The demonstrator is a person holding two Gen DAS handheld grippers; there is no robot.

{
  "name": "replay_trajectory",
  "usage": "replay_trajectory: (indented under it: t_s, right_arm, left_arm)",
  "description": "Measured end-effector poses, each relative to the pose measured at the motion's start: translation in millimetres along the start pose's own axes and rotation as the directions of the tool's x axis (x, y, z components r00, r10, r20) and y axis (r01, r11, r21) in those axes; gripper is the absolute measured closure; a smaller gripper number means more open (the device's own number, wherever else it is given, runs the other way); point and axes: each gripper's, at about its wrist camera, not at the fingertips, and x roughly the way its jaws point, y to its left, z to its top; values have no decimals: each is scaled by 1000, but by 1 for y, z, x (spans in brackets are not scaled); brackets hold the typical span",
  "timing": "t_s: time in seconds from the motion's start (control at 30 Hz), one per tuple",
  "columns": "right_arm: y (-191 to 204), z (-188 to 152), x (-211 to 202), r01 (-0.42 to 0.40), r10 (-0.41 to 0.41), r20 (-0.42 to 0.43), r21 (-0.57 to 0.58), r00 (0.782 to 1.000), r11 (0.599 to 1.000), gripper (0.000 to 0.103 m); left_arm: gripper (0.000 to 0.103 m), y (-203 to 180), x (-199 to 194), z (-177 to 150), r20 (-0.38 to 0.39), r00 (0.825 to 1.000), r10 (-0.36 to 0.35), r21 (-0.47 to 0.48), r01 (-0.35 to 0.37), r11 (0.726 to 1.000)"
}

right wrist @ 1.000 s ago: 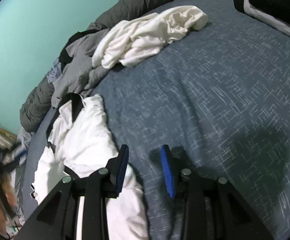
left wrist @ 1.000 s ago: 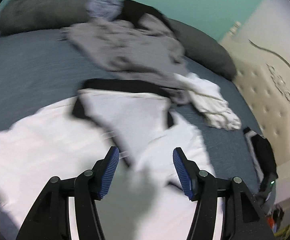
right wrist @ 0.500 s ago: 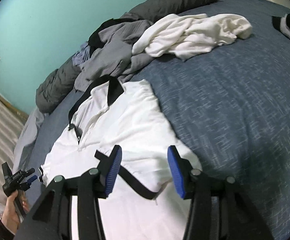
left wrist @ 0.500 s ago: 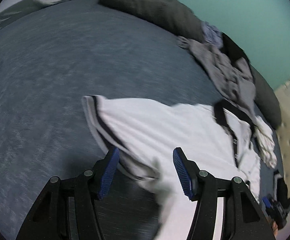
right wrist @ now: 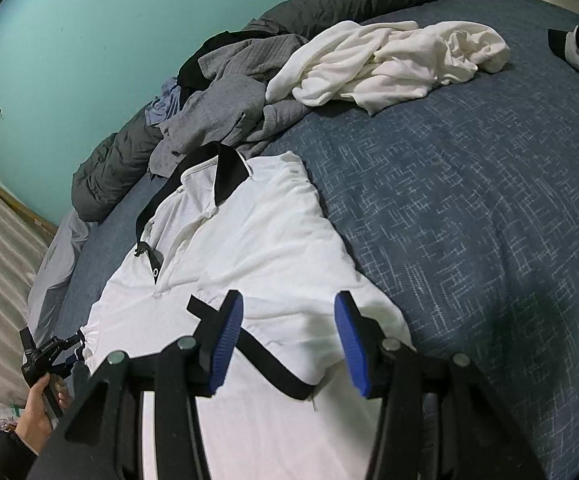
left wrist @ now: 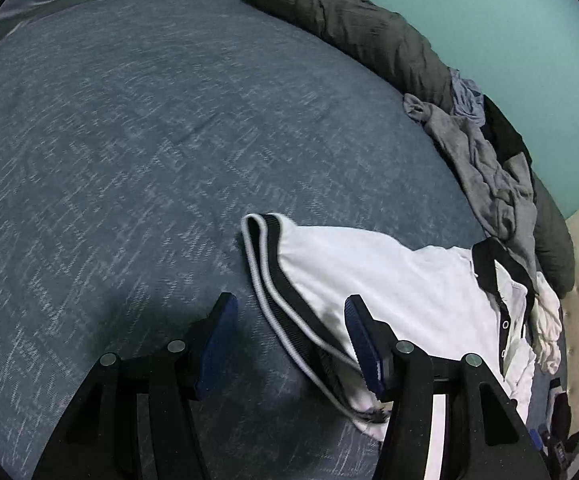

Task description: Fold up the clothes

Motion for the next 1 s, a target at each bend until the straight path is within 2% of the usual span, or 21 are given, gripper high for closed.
replay_trajectory:
  t_s: [0.17,0.3,0.4,0.6,0.83,0.9,1.0]
  right_arm:
    - [-3,1,0,1,-1,1,6,1000,1000,55]
    - [-7,2,0,-2,2,3,17,1000,1000,55]
    - [-8,3,0,-1,1,3,22,1000,1000,55]
    - [-9,3,0,-11,11,1,23,1000,1000,55]
    - [-11,4,-1,-14,14,-2,32,1000,999,55]
    - [-11,5,-2,-8,8,-4,30,1000,1000,55]
    - [-12,5,-2,-13,14,-4,32,1000,999,55]
  left_arm:
    - [60,-8,5,4,-14,1000,-4,46,4,999]
    - [90,-15,6,8,-17,1000,2,68,-1,998]
    - [98,-15,-4,4,-11,1000,0,93,1,996]
    - [99,-42,-24,0,1,1000,-27,187,26,982]
    - [99,-94,-51,-4,9,996,-84,316,76,946]
    - [99,-113,-57,-7,6,995,-95,369,86,926]
    - [99,-150,-58,-19,-21,993,-115,465,112,878]
